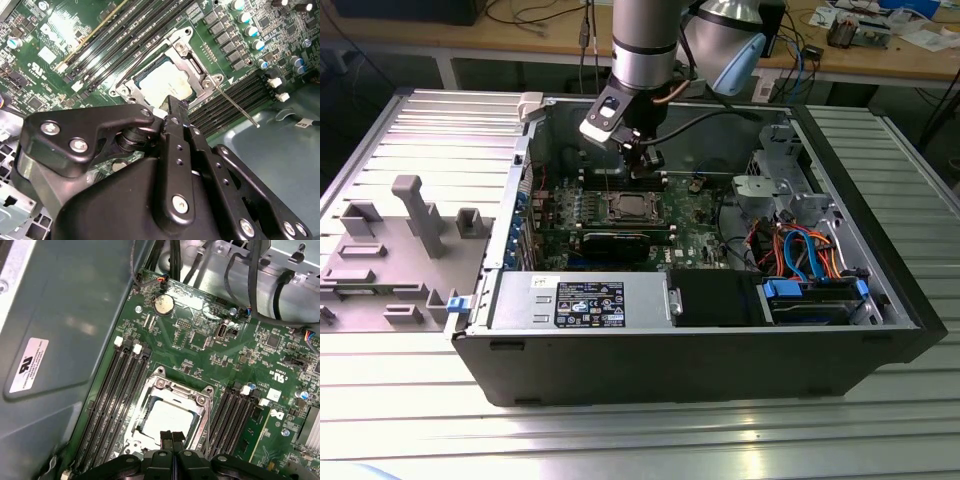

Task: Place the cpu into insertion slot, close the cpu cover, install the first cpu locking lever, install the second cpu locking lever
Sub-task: 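Install the first cpu locking lever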

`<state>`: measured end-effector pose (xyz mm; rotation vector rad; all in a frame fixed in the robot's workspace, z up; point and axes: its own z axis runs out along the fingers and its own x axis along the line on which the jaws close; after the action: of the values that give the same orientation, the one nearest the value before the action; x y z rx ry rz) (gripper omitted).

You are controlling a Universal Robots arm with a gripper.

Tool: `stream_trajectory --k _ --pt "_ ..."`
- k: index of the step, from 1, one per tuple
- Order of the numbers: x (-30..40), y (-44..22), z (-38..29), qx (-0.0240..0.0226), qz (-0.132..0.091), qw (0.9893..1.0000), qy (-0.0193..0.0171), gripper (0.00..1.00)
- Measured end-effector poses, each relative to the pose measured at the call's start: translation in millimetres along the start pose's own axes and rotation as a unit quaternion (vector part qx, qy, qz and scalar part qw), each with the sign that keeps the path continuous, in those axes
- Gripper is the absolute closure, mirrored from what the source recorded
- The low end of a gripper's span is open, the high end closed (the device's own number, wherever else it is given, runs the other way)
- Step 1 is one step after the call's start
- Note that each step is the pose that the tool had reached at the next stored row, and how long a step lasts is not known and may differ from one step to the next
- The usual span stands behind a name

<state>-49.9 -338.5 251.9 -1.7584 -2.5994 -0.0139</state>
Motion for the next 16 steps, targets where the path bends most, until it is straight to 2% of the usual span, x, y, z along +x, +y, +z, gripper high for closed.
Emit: stream_trajectory --k 10,16 --pt "0.0 0.0 0.0 0.0000 -0.001 1.0000 0.0000 0.89" --pt "0.0 0.0 0.0 0.0001 -0.010 1.0000 0.0001 0.89"
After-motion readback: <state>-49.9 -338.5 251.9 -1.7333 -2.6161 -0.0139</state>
